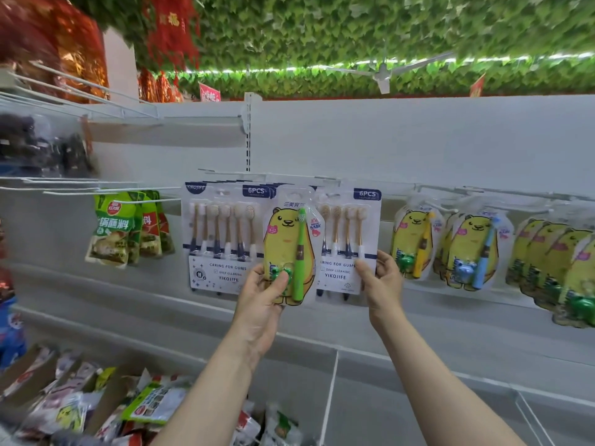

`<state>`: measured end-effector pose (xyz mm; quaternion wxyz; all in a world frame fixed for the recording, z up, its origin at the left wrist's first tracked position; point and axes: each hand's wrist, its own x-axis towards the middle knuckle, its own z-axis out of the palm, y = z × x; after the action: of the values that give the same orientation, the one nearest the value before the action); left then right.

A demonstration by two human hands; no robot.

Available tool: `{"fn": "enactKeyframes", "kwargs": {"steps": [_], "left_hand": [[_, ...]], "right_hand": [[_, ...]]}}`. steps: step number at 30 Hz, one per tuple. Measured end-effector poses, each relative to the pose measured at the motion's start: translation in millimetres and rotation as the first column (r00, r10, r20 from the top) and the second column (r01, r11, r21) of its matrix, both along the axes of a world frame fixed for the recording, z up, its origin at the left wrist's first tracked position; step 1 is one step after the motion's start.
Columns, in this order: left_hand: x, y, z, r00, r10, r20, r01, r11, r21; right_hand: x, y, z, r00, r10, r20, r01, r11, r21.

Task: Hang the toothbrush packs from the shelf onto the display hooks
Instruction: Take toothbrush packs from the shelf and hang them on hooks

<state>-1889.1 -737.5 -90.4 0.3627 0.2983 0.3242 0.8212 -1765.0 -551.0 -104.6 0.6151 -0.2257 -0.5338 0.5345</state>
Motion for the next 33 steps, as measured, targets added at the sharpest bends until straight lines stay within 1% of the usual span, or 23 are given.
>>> {"fn": "enactKeyframes", "kwargs": {"steps": [11, 15, 19, 20, 22, 24, 25, 30, 33], "left_hand": [[4, 19, -9, 0.997, 0.074, 0.033, -0.075, 0.997, 0.022], [11, 15, -14, 0.996, 0.088, 0.025, -0.088, 0.996, 0.015], [22, 6, -19, 0.995, 0.090, 0.036, -0.090, 0.996, 0.001], [26, 2, -21, 0.995, 0.092, 0.038, -0.092, 0.996, -0.002], [36, -5, -22, 0.995, 0.088, 0.046, -0.088, 0.996, -0.001], [49, -12, -21, 0.996, 0.073, 0.050, -0.073, 0.997, -0.001], [56, -15, -21, 0.997, 0.064, 0.047, -0.063, 0.998, -0.008], [102, -24, -25, 1.000, -0.007, 0.020, 0.008, 0.999, -0.034], [137, -23, -28, 0.998, -0.067, 0.012, 0.067, 0.997, -0.032]], "right_hand": [[-6, 48, -5, 0.999, 0.029, 0.019, -0.030, 0.999, 0.024], [-6, 49, -3, 0.997, 0.029, 0.073, -0.031, 0.999, 0.022], [4, 42, 3, 0.985, 0.043, 0.167, -0.043, 0.999, -0.005], [9, 38, 5, 0.981, 0.026, 0.194, -0.025, 1.000, -0.005], [21, 26, 9, 0.971, -0.066, 0.229, 0.065, 0.998, 0.010], [37, 6, 16, 0.965, -0.140, 0.223, 0.137, 0.990, 0.030], [46, -8, 20, 0.968, -0.130, 0.213, 0.124, 0.991, 0.040], [94, -82, 45, 0.987, 0.076, 0.142, -0.086, 0.994, 0.066], [126, -107, 51, 0.982, 0.113, 0.149, -0.124, 0.990, 0.067]]}}
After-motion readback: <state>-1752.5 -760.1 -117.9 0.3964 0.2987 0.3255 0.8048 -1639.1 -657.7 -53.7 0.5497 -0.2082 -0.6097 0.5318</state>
